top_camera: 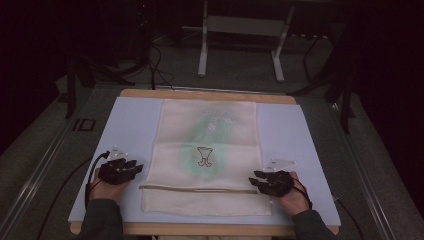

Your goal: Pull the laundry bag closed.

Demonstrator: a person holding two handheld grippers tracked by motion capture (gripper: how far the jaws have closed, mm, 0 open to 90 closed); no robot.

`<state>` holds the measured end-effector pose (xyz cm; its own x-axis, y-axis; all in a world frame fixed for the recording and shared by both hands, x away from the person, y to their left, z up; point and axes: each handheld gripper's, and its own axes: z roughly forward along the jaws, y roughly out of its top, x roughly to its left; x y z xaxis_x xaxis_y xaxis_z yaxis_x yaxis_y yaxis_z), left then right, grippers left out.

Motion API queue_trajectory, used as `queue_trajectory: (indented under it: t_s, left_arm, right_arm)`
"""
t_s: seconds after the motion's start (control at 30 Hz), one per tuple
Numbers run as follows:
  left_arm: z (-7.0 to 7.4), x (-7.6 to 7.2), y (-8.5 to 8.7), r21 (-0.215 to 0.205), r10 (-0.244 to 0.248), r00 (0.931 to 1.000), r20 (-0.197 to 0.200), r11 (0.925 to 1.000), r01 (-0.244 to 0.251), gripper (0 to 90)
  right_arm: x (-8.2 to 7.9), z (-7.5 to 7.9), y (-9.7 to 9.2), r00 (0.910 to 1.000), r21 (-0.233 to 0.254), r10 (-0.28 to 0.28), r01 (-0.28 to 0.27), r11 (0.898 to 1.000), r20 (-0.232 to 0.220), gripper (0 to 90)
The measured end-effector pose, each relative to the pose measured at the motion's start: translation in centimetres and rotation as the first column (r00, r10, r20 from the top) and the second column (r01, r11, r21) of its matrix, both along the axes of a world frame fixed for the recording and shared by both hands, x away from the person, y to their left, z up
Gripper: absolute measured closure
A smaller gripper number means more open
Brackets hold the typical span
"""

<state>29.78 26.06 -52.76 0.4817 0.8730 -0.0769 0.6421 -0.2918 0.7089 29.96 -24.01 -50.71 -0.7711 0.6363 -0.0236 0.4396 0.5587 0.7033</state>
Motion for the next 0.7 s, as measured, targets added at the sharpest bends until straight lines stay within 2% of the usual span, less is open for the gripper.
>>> queue_trajectory:
  t_s: [0.17, 0.27, 0.7]
  left_arm:
    - [0.1, -0.1, -0.2, 0.003, -0.012, 0.9998, 0.014, 0.9999, 0.012, 64.7]
    - [0.1, -0.1, -0.2, 0.007, -0.02, 0.9998, 0.009, 0.9998, 0.02, 64.7]
    - [0.0, -0.1, -0.4, 0.008, -0.031, 0.9995, 0.0, 0.9995, 0.031, 64.9]
  right_arm:
    - [0.0, 0.2, 1.3, 0.9992, -0.003, 0.038, -0.039, 0.999, -0.009, 63.6]
    - [0.0, 0.2, 1.5, 0.999, -0.004, 0.043, -0.043, 0.999, -0.01, 63.6]
    - [0.0, 0.4, 4.9, 0.9903, -0.034, 0.139, -0.139, 0.99, -0.012, 63.6]
